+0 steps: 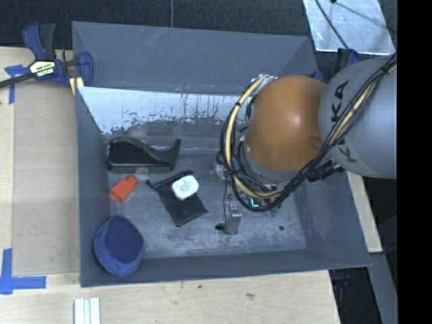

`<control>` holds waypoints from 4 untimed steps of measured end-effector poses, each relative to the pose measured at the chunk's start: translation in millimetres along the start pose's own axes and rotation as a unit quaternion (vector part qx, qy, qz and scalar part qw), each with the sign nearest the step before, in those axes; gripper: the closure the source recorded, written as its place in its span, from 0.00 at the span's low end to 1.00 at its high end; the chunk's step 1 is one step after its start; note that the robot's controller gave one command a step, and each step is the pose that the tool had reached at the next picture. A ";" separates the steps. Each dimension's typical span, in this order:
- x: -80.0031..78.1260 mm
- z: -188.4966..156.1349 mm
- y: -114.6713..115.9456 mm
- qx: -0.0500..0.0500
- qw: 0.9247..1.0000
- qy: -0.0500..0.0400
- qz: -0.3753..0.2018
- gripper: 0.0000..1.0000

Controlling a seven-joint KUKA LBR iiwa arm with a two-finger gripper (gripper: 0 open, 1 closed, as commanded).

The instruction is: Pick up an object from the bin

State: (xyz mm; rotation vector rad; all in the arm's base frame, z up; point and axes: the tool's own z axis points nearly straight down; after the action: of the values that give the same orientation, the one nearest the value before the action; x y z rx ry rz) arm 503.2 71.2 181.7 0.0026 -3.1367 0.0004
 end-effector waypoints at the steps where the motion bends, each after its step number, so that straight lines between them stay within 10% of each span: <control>1: 17.1 85.9 93.4 -0.001 0.998 0.001 0.057 0.00; 2: -51.1 111.1 -24.1 0.001 1.000 -0.005 0.001 0.00; 3: -50.3 110.2 -19.5 0.000 1.000 -0.005 -0.001 1.00; 4: -6.0 93.8 31.7 -0.001 1.000 -0.002 -0.018 1.00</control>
Offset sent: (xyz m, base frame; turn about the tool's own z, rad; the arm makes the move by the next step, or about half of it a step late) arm -0.0150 0.0891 -0.0822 0.1208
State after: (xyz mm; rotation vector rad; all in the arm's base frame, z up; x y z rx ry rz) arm 508.8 102.9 87.9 0.0607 -3.1408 -0.0043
